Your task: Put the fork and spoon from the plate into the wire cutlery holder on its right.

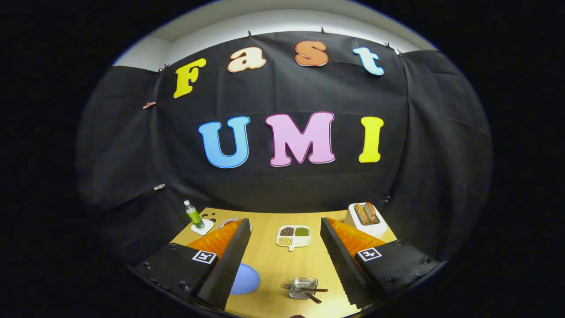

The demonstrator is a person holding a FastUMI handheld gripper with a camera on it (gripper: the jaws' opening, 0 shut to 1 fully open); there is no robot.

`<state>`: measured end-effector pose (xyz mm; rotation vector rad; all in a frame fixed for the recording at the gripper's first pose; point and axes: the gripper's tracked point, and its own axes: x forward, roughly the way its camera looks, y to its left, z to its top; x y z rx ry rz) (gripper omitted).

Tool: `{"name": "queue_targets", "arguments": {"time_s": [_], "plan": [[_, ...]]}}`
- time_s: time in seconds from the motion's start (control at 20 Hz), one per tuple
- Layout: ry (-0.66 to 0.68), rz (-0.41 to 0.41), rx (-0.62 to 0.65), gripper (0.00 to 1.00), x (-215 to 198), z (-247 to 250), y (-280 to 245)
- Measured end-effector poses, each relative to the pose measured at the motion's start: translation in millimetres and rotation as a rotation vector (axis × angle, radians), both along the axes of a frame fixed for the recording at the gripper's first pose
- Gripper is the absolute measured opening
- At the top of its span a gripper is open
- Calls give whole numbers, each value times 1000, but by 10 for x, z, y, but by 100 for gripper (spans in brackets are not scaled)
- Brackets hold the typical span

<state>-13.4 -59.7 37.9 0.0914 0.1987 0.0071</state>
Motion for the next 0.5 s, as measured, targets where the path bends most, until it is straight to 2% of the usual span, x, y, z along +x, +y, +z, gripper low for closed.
{"name": "queue_targets", "arguments": {"time_s": [0.15, 0.5], "plan": [[-5, 40, 13, 99, 31, -35, 139], [59, 48, 11, 99, 175, -202, 133]]}}
